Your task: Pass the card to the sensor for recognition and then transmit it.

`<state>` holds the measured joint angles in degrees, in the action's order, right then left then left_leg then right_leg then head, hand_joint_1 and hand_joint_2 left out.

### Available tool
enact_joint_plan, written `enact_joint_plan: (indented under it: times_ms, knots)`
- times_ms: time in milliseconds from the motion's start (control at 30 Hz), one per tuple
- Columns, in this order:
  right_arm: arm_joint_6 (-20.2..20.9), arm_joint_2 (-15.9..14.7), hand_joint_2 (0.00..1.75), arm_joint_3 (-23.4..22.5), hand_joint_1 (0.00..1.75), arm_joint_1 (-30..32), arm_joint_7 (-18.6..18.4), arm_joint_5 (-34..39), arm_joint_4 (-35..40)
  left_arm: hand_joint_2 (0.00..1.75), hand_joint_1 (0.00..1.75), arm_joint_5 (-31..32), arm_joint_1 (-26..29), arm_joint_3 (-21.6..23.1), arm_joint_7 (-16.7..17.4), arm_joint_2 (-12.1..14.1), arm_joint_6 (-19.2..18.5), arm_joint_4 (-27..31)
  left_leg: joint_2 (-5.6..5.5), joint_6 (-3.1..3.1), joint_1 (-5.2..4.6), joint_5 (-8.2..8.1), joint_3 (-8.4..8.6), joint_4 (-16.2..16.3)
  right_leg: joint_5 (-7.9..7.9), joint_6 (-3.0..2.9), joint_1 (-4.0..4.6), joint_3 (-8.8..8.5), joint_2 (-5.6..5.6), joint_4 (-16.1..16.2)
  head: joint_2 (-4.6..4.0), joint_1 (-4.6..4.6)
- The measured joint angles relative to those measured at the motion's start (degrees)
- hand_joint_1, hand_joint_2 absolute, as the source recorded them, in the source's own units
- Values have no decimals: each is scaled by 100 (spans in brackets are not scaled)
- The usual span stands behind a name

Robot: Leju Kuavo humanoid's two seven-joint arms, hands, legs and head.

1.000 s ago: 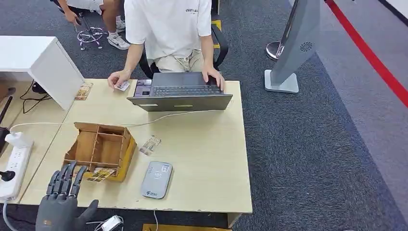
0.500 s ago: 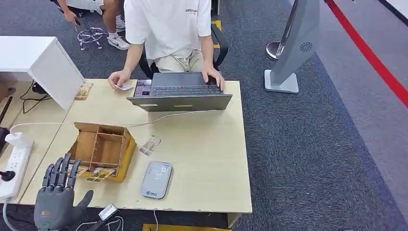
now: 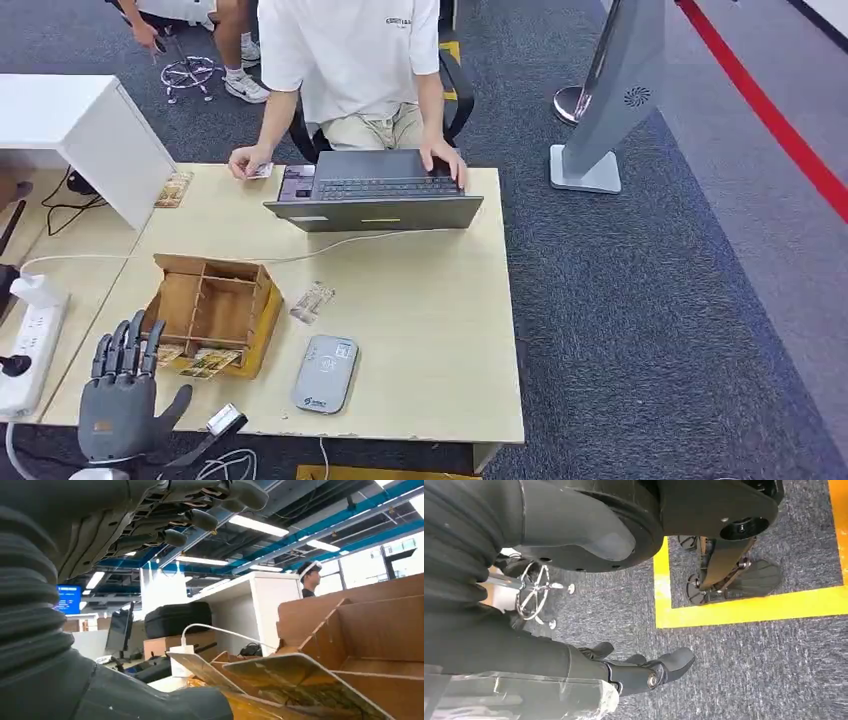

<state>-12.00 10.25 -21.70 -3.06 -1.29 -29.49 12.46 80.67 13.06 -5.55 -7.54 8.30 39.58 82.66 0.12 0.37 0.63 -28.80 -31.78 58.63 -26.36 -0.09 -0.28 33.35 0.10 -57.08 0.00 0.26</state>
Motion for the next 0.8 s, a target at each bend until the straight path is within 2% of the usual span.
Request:
enact_joint_plan:
  times_ms: [333, 633, 700, 800]
  knots:
    - [26, 4, 175, 11, 0, 2, 28, -22, 0, 175, 0, 13, -27, -239, -251, -120, 0, -256, 1, 0, 0, 0, 1, 0, 0, 0, 0, 2, 1, 0, 0, -2]
    - [35, 9, 175, 20, 0, 2, 57, -39, 0, 175, 0, 77, -34, -267, -406, -221, 0, -311, 1, 0, 0, 0, 1, 0, 0, 0, 0, 1, 1, 0, 0, -2]
    - [33, 24, 175, 24, 0, 2, 74, -59, 0, 175, 0, 57, -43, -280, -592, -278, 0, -308, 1, 0, 0, 0, 1, 0, 0, 0, 0, 1, 1, 0, 0, -2]
    - [33, 37, 175, 26, 0, 2, 74, -77, 0, 175, 0, 57, -44, -308, -678, -313, 0, -308, 1, 0, 0, 0, 1, 0, 0, 0, 0, 2, 1, 0, 0, -2]
